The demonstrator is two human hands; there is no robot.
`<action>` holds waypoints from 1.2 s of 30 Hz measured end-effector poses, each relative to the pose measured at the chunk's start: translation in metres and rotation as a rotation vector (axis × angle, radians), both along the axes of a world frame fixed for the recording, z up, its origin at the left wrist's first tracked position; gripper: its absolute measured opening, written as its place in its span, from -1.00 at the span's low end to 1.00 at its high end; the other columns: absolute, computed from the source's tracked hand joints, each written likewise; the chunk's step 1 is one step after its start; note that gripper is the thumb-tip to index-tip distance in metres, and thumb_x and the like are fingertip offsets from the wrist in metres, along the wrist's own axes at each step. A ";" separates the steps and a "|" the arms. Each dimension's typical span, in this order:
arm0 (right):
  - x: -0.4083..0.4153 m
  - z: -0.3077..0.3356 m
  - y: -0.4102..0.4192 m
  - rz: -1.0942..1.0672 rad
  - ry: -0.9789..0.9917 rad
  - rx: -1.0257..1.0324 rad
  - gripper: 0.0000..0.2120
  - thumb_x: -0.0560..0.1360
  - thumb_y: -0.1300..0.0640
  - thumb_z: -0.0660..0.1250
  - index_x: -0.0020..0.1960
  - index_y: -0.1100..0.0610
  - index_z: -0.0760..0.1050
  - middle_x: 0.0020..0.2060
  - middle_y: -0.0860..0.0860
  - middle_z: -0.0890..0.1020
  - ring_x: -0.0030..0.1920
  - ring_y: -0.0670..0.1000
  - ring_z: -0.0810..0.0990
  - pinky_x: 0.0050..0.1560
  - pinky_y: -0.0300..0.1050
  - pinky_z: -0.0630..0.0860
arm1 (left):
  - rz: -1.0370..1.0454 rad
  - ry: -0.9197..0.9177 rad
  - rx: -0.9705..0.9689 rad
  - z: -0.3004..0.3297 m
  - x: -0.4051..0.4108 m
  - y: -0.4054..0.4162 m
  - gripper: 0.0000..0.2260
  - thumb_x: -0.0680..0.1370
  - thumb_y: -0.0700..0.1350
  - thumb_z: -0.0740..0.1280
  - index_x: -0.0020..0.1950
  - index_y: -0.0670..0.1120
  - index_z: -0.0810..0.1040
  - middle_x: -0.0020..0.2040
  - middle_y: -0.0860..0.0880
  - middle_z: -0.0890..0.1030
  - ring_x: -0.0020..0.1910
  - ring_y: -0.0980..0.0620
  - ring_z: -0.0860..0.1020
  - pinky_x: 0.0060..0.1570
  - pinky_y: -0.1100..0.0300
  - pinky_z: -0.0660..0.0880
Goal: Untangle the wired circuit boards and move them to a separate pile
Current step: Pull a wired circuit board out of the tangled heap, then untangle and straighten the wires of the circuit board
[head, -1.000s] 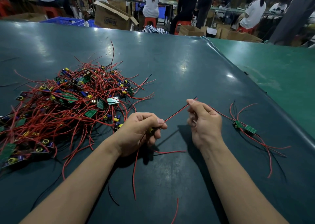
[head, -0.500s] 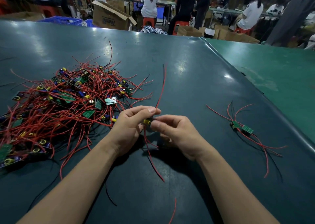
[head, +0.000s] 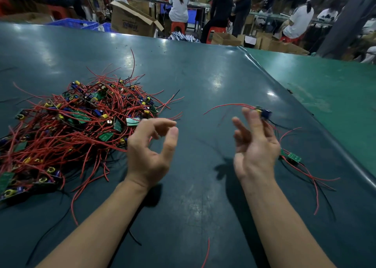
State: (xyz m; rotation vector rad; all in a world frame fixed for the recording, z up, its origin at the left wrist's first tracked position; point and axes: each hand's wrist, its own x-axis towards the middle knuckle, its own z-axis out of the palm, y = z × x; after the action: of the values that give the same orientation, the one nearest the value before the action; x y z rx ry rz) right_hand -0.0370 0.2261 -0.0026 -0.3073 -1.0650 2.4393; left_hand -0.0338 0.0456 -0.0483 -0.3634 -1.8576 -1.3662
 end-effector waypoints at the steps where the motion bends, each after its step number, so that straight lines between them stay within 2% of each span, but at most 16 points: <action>1: -0.001 -0.001 0.006 -0.077 -0.037 -0.106 -0.96 0.49 0.20 0.42 -0.07 0.10 0.60 -0.09 0.02 0.73 -0.32 -0.03 0.70 -0.46 -0.32 0.49 | -0.002 0.001 -0.032 -0.001 0.000 0.001 -0.81 0.55 -0.04 0.29 -0.05 -0.15 0.60 -0.23 -0.03 0.59 -0.26 -0.06 0.54 -0.24 -0.01 0.47; 3: -0.001 -0.006 0.013 -0.168 -0.117 -0.281 -0.92 0.54 0.18 0.39 0.01 0.18 0.55 0.01 0.07 0.69 -0.30 -0.03 0.71 -0.40 -0.34 0.52 | 0.014 -0.015 -0.035 -0.001 -0.002 0.001 -0.80 0.55 -0.04 0.29 -0.07 -0.15 0.61 -0.26 -0.04 0.59 -0.28 -0.11 0.54 -0.26 -0.07 0.46; 5: 0.000 -0.013 0.012 -0.178 -0.194 -0.329 -0.91 0.57 0.19 0.35 -0.03 0.23 0.51 -0.06 0.10 0.66 -0.33 -0.03 0.70 -0.42 -0.35 0.52 | 0.067 -0.017 -0.025 0.001 -0.003 -0.001 -0.81 0.56 -0.05 0.29 -0.09 -0.14 0.60 -0.27 -0.03 0.59 -0.29 -0.12 0.54 -0.25 -0.07 0.46; 7: -0.001 -0.020 0.007 -0.138 -0.268 -0.223 -0.91 0.60 0.19 0.31 -0.04 0.22 0.50 -0.20 0.07 0.70 -0.37 -0.04 0.69 -0.48 -0.33 0.48 | 0.163 0.027 -0.118 0.004 -0.001 0.000 -0.82 0.56 -0.07 0.30 -0.10 -0.14 0.62 -0.26 0.04 0.57 -0.27 -0.04 0.51 -0.20 0.01 0.47; 9: -0.001 -0.023 0.002 -0.092 -0.294 -0.096 -0.91 0.61 0.17 0.29 -0.06 0.16 0.51 -0.31 0.00 0.71 -0.43 -0.07 0.65 -0.53 -0.33 0.42 | 0.320 0.005 -0.326 0.006 0.000 -0.003 -0.85 0.53 -0.07 0.33 -0.05 -0.13 0.64 -0.24 0.05 0.58 -0.20 -0.05 0.50 -0.11 0.02 0.45; 12: -0.004 -0.025 -0.002 -0.059 -0.275 0.039 -0.85 0.61 0.13 0.28 -0.12 0.13 0.52 -0.38 -0.02 0.68 -0.51 -0.08 0.54 -0.55 -0.31 0.34 | 0.625 -0.280 -0.634 0.007 -0.002 -0.017 -0.74 0.48 0.01 0.34 0.10 -0.07 0.62 -0.04 -0.09 0.61 -0.01 -0.19 0.48 -0.03 -0.05 0.35; 15: -0.007 -0.026 -0.004 -0.047 -0.258 0.127 -0.82 0.61 0.13 0.28 -0.14 0.14 0.54 -0.40 -0.02 0.64 -0.56 -0.08 0.45 -0.58 -0.29 0.27 | 0.705 -0.595 -0.793 0.007 -0.002 -0.030 -0.68 0.49 0.11 0.33 0.06 -0.10 0.64 0.05 -0.16 0.56 0.06 -0.22 0.47 0.03 -0.06 0.31; 19: -0.008 -0.027 -0.008 0.003 -0.249 0.229 -0.82 0.60 0.14 0.29 -0.16 0.14 0.55 -0.39 -0.03 0.63 -0.56 -0.08 0.42 -0.57 -0.29 0.25 | 0.663 -0.619 -0.864 0.006 0.001 -0.029 -0.69 0.50 0.19 0.34 -0.01 0.00 0.69 0.04 -0.07 0.56 0.06 -0.15 0.48 0.03 -0.03 0.28; 22: -0.007 -0.028 -0.008 0.035 -0.238 0.273 -0.84 0.59 0.14 0.30 -0.13 0.17 0.56 -0.39 -0.03 0.63 -0.56 -0.08 0.41 -0.58 -0.28 0.26 | 0.673 -0.538 -0.806 0.008 0.004 -0.030 -0.77 0.50 0.12 0.40 -0.08 -0.02 0.72 -0.03 -0.06 0.59 0.04 -0.18 0.44 0.00 -0.05 0.29; 26: -0.005 -0.026 -0.008 0.112 -0.226 0.303 -0.82 0.60 0.14 0.29 -0.15 0.17 0.56 -0.42 -0.02 0.60 -0.56 -0.08 0.40 -0.59 -0.28 0.25 | 0.652 -0.263 -0.561 0.012 0.009 -0.030 -0.79 0.53 0.02 0.42 -0.12 -0.10 0.71 -0.11 -0.10 0.59 -0.08 -0.21 0.49 -0.10 -0.06 0.38; 30: 0.000 -0.026 -0.018 0.445 -0.172 0.443 -0.81 0.58 0.13 0.31 -0.14 0.19 0.61 -0.38 0.04 0.61 -0.55 -0.06 0.44 -0.60 -0.29 0.25 | 0.602 0.011 -0.318 0.019 0.014 -0.022 -0.80 0.58 -0.06 0.39 -0.10 -0.18 0.66 -0.15 -0.12 0.57 -0.22 -0.09 0.54 -0.30 0.07 0.44; 33: 0.008 -0.029 -0.028 0.740 -0.109 0.567 -0.76 0.47 0.00 0.39 -0.03 0.17 0.65 -0.22 0.07 0.67 -0.48 -0.05 0.53 -0.59 -0.29 0.34 | 0.441 0.200 -0.323 0.020 0.019 -0.013 -0.85 0.58 -0.16 0.40 -0.11 -0.23 0.64 -0.18 -0.12 0.59 -0.21 0.00 0.51 -0.22 0.21 0.41; 36: 0.009 -0.027 -0.029 0.906 -0.033 0.431 -0.69 0.47 -0.09 0.31 -0.03 0.12 0.67 -0.15 0.07 0.67 -0.35 -0.02 0.61 -0.54 -0.25 0.44 | 0.235 0.240 -0.441 0.016 0.021 -0.005 -0.88 0.57 -0.18 0.40 -0.05 -0.23 0.68 -0.14 -0.12 0.61 -0.19 -0.08 0.57 -0.17 0.06 0.53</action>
State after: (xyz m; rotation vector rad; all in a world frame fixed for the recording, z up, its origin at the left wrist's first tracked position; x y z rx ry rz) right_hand -0.0284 0.1973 -0.0297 0.3656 -2.0260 2.8027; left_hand -0.0127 0.0409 -0.0319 -0.4900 -1.9173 -0.7167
